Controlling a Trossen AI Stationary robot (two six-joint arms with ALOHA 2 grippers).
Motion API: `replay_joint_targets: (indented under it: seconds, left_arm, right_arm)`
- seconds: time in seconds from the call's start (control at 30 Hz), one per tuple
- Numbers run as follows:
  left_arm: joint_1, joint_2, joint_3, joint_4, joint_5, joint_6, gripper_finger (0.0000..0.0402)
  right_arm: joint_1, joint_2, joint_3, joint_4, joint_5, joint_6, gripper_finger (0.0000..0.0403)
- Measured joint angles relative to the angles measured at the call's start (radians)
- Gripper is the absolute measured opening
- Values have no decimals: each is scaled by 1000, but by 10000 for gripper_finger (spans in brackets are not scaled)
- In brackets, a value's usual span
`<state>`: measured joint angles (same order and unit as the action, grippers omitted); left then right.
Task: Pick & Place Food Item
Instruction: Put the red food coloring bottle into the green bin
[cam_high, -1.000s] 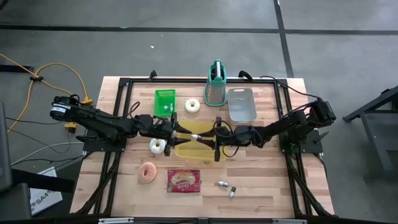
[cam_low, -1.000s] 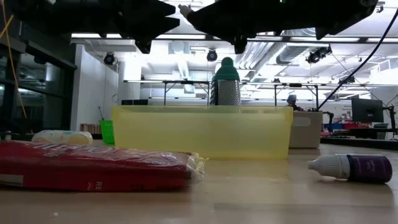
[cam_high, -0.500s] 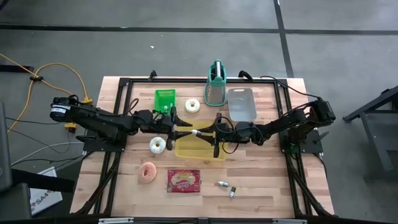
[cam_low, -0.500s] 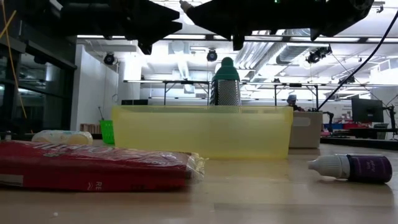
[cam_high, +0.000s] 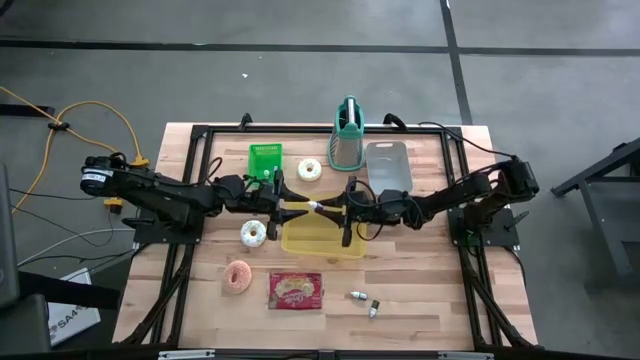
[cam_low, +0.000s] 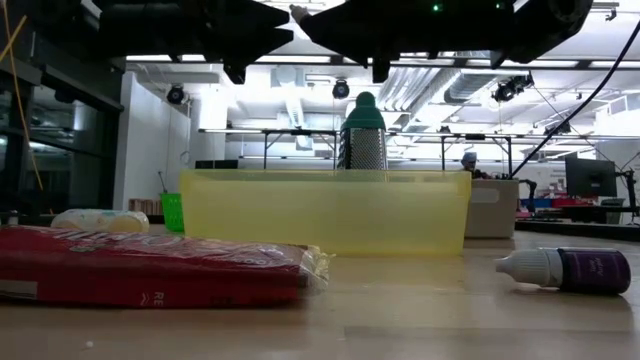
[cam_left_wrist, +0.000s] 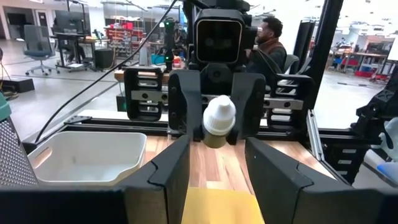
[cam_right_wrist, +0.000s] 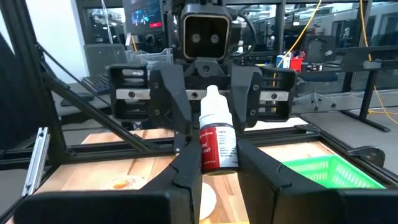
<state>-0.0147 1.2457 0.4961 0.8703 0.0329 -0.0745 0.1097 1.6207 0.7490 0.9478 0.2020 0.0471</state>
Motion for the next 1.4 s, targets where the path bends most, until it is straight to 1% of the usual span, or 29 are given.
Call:
replay_joint_targets:
  seconds: [0.23, 0.47, 0.57, 1.03, 1.4]
  left_arm:
    - [0, 12, 20, 7, 1, 0, 150]
    - [0, 102, 87, 5, 2, 28, 151]
    - [0, 114, 104, 5, 3, 45, 151]
    - [0, 72, 108, 11, -1, 60, 151]
    - [0, 70, 108, -2, -1, 51, 150]
  right_arm:
    - [-2, 0, 0, 8, 1, -10, 75]
    - [-2, 0, 0, 15, 5, -11, 75]
    - [-1, -1, 0, 14, 9, -11, 75]
    - [-1, 0, 0, 4, 8, -26, 75]
    - [-1, 0, 0, 16, 8, -26, 75]
